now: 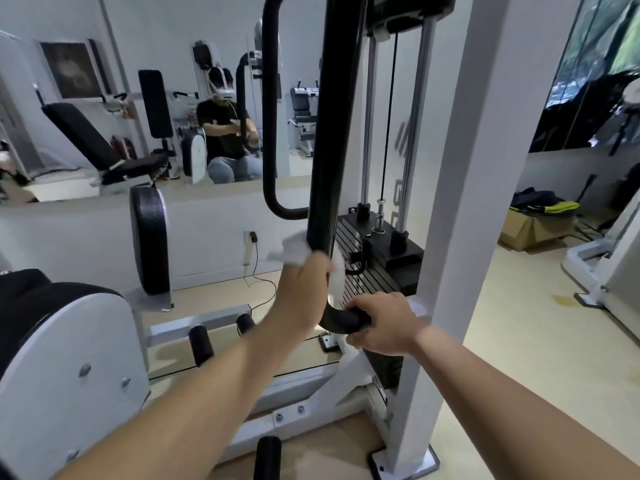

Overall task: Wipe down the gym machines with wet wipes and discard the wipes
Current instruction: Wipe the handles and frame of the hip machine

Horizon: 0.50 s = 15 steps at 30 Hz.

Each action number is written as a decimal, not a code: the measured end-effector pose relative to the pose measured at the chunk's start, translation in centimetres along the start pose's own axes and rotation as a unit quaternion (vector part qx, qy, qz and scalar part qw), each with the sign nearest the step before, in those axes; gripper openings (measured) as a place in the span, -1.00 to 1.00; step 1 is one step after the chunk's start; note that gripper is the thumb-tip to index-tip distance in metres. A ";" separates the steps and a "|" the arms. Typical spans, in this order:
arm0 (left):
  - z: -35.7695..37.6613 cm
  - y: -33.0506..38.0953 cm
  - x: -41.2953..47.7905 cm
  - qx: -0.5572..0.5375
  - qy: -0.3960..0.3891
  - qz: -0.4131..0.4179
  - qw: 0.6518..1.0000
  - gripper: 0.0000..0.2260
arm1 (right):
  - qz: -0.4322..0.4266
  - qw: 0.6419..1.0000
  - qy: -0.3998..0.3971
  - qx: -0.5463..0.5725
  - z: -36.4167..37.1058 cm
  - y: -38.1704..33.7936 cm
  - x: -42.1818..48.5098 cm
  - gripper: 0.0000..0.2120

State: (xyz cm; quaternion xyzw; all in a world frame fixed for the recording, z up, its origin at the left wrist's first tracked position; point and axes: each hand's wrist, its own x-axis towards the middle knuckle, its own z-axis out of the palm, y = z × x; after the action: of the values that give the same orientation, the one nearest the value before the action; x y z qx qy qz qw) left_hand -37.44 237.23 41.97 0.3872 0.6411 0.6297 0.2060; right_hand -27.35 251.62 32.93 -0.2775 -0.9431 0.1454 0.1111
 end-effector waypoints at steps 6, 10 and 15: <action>1.6 7.8 4.1 0.023 0.076 0.184 0.980 -0.93 | 0.020 0.999 -0.033 -0.001 -0.7 -0.9 -0.1 -0.67; 3.3 -2.6 -0.2 0.152 0.162 0.108 0.969 -0.56 | 0.015 0.999 -0.023 -0.031 -0.4 -1.1 -0.3 -0.86; 3.0 -4.9 -1.5 0.096 0.120 0.050 0.987 -0.64 | 0.007 0.999 -0.009 -0.045 -0.2 -1.2 -0.2 -0.89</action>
State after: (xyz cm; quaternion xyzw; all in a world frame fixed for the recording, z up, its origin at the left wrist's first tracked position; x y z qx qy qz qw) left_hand -35.43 238.54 36.51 0.3583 0.6986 0.6167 0.0573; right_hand -27.71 250.55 33.45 -0.2880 -0.9476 0.1060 0.0889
